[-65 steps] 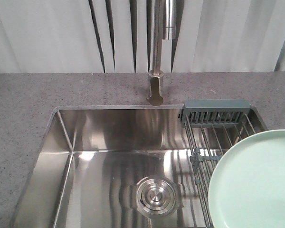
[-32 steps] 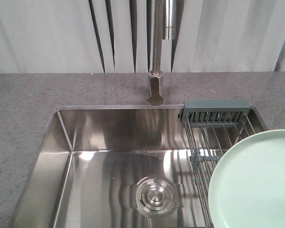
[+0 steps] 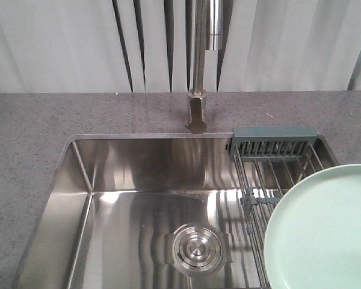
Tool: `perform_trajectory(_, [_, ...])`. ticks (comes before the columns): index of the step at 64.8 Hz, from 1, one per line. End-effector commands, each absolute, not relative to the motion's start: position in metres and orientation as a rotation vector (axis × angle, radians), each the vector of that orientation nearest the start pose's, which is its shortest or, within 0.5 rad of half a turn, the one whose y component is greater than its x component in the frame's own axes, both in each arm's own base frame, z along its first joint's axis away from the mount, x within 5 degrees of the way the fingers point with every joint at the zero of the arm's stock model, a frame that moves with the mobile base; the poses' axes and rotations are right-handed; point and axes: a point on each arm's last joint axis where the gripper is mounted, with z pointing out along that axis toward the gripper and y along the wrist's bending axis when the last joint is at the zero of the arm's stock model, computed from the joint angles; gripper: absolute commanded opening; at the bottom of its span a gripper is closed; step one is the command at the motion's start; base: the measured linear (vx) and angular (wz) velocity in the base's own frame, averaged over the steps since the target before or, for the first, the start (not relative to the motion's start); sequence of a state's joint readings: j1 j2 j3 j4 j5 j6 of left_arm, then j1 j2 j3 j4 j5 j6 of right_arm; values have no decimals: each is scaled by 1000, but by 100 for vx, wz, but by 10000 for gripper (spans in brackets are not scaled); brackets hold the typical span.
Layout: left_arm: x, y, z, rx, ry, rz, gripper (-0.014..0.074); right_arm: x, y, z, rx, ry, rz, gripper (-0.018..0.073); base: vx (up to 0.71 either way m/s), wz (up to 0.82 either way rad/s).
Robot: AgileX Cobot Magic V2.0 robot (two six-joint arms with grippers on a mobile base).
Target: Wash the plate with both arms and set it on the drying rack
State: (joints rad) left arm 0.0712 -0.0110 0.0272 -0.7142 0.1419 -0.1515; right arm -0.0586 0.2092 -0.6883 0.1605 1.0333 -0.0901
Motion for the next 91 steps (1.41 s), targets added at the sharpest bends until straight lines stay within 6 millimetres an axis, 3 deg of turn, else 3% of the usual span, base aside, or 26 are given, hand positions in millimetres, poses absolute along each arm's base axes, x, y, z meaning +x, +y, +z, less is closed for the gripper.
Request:
perform_trajectory(1, [54,-1,212,-715,1377,-733,-6,16,11,344,-21,1949,97,-1,0,0])
perform_trajectory(11, [54,1,214,-821,1299,-842,-6,16,11,344,-21,1949,97,-1,0,0])
perform_trajectory(18, [53,1,218,-1036,1167,-1105,-6,16,11,344,-21,1949,97,-1,0,0])
perform_trajectory(25, [50,-4,234,-1114,1094,-1316,-6,16,11,344,-21,1949,97,-1,0,0])
perform_trajectory(34, [31,-14,289,-878,1076,-1360,-6,16,11,344,-21,1949,97,-1,0,0])
perform_trajectory(43, [5,-16,356,-511,1028,-1054,-6,16,11,344,-21,1949,97,-1,0,0])
perform_trajectory(49, [3,-21,387,-330,1060,-883,-6,16,11,344,-21,1949,97,-1,0,0])
perform_trajectory(59, [40,-32,420,-148,1238,-806,-6,16,11,344,-21,1949,97,-1,0,0])
perform_trajectory(75, [132,-41,427,20,1541,-819,9,16,11,344,-21,1950,95,-1,0,0])
perform_trajectory(82, [170,-46,423,83,1634,-883,70,16,11,344,-21,1950,95,-1,0,0])
perform_trajectory(91, [216,-51,419,127,1708,-1036,247,16,11,344,-21,1950,95,-1,0,0])
